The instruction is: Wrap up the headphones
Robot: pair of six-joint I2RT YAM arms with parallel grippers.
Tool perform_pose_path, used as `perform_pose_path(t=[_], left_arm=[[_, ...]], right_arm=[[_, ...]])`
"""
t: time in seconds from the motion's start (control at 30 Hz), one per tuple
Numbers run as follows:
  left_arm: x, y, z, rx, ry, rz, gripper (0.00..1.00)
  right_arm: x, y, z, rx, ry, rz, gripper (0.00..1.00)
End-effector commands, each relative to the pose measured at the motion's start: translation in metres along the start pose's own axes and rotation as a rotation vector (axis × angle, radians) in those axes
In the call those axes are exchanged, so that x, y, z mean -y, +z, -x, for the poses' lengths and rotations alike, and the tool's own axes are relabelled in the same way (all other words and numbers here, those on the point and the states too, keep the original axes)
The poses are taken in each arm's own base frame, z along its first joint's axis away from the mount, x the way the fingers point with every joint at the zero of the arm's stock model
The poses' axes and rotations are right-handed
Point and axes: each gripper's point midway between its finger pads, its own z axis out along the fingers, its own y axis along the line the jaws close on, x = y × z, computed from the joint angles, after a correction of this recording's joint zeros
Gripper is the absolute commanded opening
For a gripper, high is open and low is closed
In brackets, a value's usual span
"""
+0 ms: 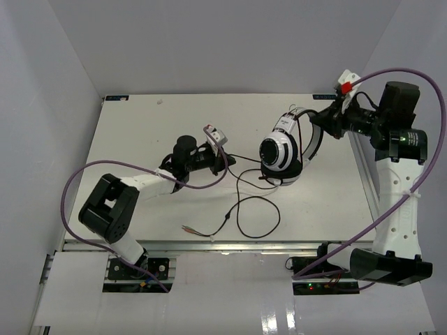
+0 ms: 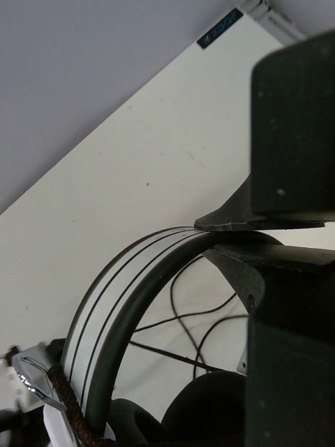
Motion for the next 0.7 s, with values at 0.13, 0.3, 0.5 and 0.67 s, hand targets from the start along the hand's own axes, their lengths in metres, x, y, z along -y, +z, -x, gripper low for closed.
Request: perform_pose_path(t=[0.13, 0.3, 0.5, 0.67], left_arm=[[0.017, -0.009, 0.059, -0.109, -0.291, -0.223, 0.02], [0.023, -0.002, 0.086, -0.173, -0.457, -0.272, 0.01], [0.053, -0.011, 0.108, -0.219, -0.606, -0.453, 0.02], [0.082, -0.02, 0.12, -0.255, -0.648, -0.576, 0.04]], right_arm=[[0.008, 0.001, -0.073, -0.213, -0.273, -0.166, 0.08], [0.014, 0.016, -0.09, -0.275, -0.357, -0.242, 0.08], [0.036, 0.029, -0.102, -0.342, -0.398, -0.412, 0.08], [0.061, 0.036, -0.094, -0.33, -0.39, -0.582, 0.08]])
